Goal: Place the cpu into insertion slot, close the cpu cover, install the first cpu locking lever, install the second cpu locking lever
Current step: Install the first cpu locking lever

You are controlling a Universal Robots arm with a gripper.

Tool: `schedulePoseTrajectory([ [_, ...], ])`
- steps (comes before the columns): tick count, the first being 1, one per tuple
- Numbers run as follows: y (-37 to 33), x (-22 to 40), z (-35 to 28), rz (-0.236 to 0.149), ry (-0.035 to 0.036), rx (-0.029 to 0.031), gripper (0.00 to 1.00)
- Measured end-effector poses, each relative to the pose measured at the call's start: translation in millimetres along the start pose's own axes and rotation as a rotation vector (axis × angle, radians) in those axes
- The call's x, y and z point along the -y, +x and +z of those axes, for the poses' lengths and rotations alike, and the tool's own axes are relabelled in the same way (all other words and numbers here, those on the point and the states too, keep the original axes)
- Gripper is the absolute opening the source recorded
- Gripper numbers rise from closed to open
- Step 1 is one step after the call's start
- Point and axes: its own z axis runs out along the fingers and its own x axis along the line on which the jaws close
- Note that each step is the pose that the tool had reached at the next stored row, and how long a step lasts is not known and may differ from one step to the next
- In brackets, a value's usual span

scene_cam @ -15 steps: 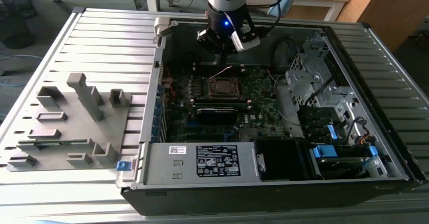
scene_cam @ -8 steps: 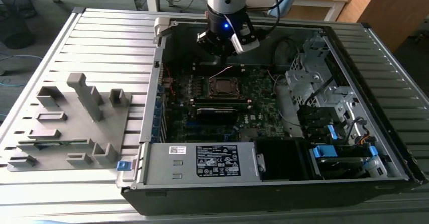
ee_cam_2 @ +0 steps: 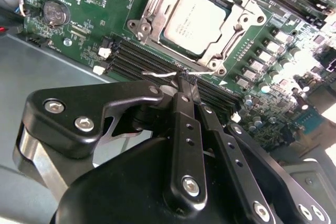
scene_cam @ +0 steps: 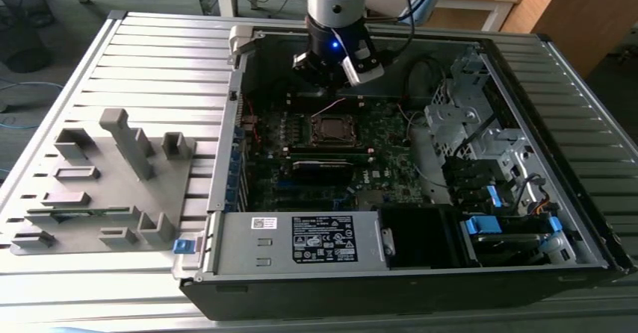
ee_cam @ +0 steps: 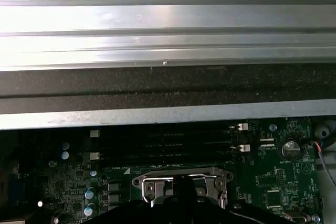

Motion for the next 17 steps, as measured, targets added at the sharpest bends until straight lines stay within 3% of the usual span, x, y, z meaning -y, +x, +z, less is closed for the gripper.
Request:
schedulePoseTrajectory([
  [4,0.3,0.4,2.8,0.001,-0.0146,-0.001,0.1],
  [11,0.8,1.1,7.9,0.001,-0.0171,-0.0011,0.1],
  [15,0.9,1.3,9.2,0.003,-0.032,-0.0018,0.1],
  [17,1.0,1.4,9.6,0.004,-0.043,-0.0025,0.1],
])
